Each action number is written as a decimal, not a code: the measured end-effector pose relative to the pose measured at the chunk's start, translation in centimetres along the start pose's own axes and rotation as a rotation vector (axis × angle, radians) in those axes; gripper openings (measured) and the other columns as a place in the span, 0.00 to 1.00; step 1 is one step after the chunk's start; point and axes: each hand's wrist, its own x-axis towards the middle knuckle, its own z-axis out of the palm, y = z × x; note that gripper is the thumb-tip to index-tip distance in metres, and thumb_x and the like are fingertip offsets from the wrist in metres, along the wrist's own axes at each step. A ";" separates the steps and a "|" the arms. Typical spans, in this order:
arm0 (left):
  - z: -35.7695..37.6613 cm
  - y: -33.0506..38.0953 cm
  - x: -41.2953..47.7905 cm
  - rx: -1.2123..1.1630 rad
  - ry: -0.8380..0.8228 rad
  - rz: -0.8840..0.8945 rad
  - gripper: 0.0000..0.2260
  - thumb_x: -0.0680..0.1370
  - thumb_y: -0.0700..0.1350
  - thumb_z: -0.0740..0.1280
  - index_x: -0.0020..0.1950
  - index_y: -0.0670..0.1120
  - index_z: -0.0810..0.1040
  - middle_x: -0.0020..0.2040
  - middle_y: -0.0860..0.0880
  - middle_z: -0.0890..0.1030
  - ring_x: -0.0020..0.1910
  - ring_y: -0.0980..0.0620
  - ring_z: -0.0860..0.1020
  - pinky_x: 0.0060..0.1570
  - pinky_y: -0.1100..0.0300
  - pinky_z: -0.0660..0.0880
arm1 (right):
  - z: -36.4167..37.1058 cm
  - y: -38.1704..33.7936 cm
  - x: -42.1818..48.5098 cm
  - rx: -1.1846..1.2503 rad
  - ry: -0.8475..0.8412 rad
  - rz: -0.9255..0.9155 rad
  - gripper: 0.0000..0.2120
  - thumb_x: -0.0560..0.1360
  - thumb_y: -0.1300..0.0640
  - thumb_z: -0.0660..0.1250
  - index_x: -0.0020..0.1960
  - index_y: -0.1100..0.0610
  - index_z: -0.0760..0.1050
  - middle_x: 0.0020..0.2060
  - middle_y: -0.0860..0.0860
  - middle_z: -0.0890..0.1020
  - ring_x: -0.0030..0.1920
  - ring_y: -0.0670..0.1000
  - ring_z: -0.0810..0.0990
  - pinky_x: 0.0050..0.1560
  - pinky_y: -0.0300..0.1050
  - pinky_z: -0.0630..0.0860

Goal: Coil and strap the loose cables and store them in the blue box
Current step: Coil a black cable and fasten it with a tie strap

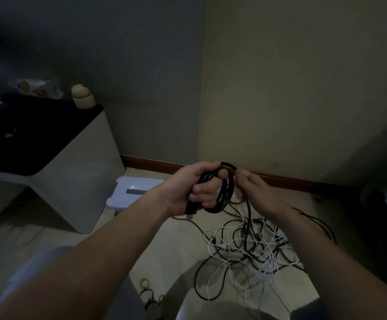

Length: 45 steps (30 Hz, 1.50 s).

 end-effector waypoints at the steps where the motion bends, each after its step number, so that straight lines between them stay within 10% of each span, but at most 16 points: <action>1: 0.0 0.2 0.0 -0.050 -0.013 0.018 0.11 0.81 0.49 0.55 0.44 0.46 0.72 0.19 0.55 0.62 0.16 0.57 0.57 0.24 0.64 0.64 | 0.0 0.0 0.0 0.011 0.018 0.010 0.24 0.79 0.36 0.55 0.40 0.57 0.69 0.30 0.52 0.70 0.32 0.50 0.69 0.40 0.51 0.66; 13: -1.4 1.9 0.0 -0.361 0.257 0.386 0.12 0.83 0.49 0.56 0.45 0.46 0.72 0.25 0.54 0.67 0.20 0.58 0.66 0.28 0.65 0.69 | 2.1 2.1 -1.0 -0.187 -0.053 0.230 0.05 0.84 0.57 0.55 0.54 0.48 0.68 0.32 0.49 0.78 0.26 0.47 0.69 0.28 0.43 0.65; 16: -2.3 2.6 -0.2 -0.431 0.312 0.426 0.12 0.83 0.50 0.57 0.45 0.46 0.72 0.29 0.54 0.70 0.24 0.57 0.70 0.31 0.64 0.72 | 3.2 1.8 -1.8 -0.189 -0.080 0.224 0.16 0.82 0.61 0.56 0.60 0.40 0.66 0.38 0.53 0.81 0.25 0.48 0.75 0.25 0.42 0.71; 22: -3.7 2.7 -0.2 -0.407 0.473 0.469 0.11 0.84 0.50 0.58 0.47 0.46 0.73 0.37 0.50 0.79 0.33 0.53 0.80 0.37 0.59 0.78 | 4.6 0.0 -2.6 -0.602 -0.311 0.044 0.22 0.84 0.51 0.57 0.78 0.46 0.63 0.66 0.45 0.78 0.61 0.43 0.78 0.58 0.40 0.73; 27: -3.6 2.1 0.6 -0.149 0.587 0.480 0.12 0.86 0.48 0.54 0.49 0.45 0.71 0.43 0.44 0.86 0.43 0.47 0.86 0.43 0.56 0.82 | 4.9 -2.1 -3.1 -0.649 -0.261 -0.107 0.16 0.83 0.50 0.57 0.67 0.47 0.76 0.33 0.44 0.79 0.32 0.40 0.75 0.35 0.44 0.72; 34: -2.8 -0.1 2.4 0.225 0.556 0.348 0.16 0.87 0.48 0.50 0.45 0.44 0.71 0.47 0.41 0.86 0.46 0.45 0.86 0.40 0.61 0.80 | 3.9 -4.0 -2.5 -0.729 -0.243 -0.146 0.16 0.80 0.48 0.59 0.62 0.46 0.80 0.37 0.41 0.79 0.36 0.41 0.74 0.40 0.48 0.75; 38: -2.5 -1.7 3.2 0.483 0.607 0.271 0.16 0.86 0.46 0.55 0.42 0.44 0.75 0.41 0.43 0.82 0.40 0.47 0.80 0.51 0.51 0.75 | 2.7 -4.6 -2.1 -0.703 -0.160 -0.233 0.10 0.78 0.49 0.67 0.56 0.47 0.83 0.56 0.43 0.84 0.55 0.47 0.81 0.51 0.47 0.77; 41: -1.9 -2.5 3.3 0.621 0.591 0.223 0.15 0.85 0.46 0.57 0.40 0.45 0.72 0.33 0.49 0.74 0.33 0.53 0.72 0.37 0.60 0.70 | 1.9 -4.9 -2.0 -0.718 -0.033 -0.211 0.06 0.72 0.43 0.72 0.46 0.43 0.82 0.44 0.39 0.85 0.44 0.42 0.81 0.45 0.50 0.79; 45: -0.9 -2.5 2.4 0.689 0.422 0.083 0.22 0.86 0.49 0.53 0.38 0.39 0.75 0.28 0.44 0.78 0.24 0.51 0.75 0.23 0.65 0.67 | 1.5 -5.0 -1.9 -0.930 0.200 -0.202 0.25 0.60 0.25 0.65 0.39 0.47 0.75 0.31 0.41 0.80 0.35 0.45 0.78 0.31 0.40 0.67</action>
